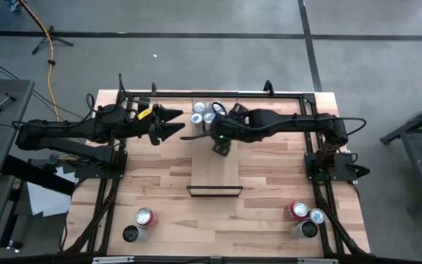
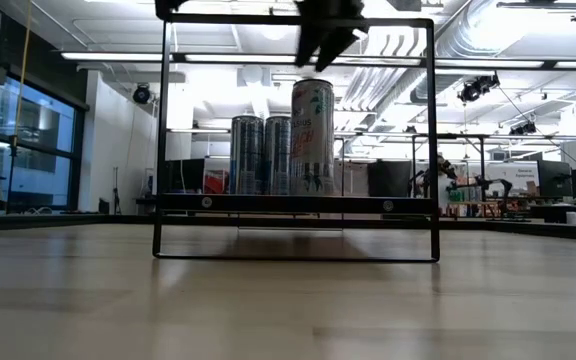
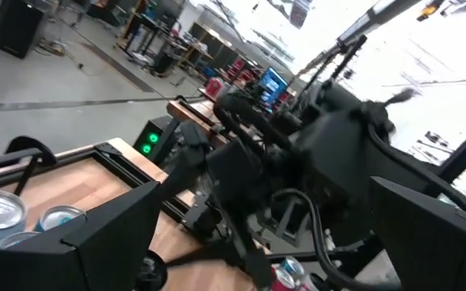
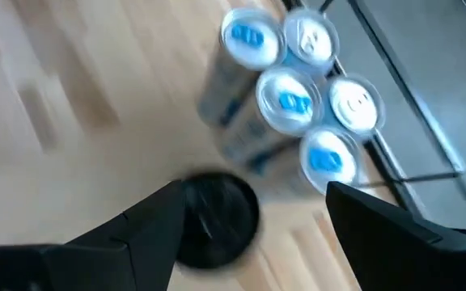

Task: Place canned beverage on shelf
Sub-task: Put the white pink soda can on the shelf

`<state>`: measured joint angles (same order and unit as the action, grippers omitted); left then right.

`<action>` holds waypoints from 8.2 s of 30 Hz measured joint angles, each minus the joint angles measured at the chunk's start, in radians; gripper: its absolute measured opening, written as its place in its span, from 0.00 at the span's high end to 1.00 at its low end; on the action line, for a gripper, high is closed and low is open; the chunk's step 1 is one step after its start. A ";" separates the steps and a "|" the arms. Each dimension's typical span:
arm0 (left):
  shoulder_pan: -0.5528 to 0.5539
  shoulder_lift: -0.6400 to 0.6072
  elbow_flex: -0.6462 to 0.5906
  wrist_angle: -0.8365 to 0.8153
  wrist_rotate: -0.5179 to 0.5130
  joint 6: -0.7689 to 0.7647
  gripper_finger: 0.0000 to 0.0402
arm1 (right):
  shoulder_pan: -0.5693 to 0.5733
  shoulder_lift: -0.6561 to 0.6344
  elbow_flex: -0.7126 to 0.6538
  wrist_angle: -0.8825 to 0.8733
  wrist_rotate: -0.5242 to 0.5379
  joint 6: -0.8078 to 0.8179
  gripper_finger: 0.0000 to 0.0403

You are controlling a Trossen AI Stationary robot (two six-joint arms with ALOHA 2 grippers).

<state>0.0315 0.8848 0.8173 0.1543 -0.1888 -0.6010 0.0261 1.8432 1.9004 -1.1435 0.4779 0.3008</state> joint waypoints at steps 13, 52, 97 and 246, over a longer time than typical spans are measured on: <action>0.001 0.000 0.000 0.000 0.021 0.002 0.02 | 0.033 -0.602 -0.586 0.176 -0.191 0.137 0.30; 0.001 0.000 0.000 0.000 0.018 -0.010 0.02 | -0.263 -0.371 -0.538 0.541 -0.721 -0.399 0.30; 0.001 0.000 0.000 -0.001 0.018 0.030 0.02 | -0.270 -0.373 -0.538 0.515 -0.461 -0.317 0.30; 0.002 -0.200 0.000 0.031 -0.034 0.081 0.02 | -0.097 0.121 -0.068 0.436 -0.263 0.063 0.39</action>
<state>0.0334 0.6847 0.8177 0.1853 -0.2233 -0.5198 -0.0711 1.9643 1.8327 -0.7075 0.2152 0.3642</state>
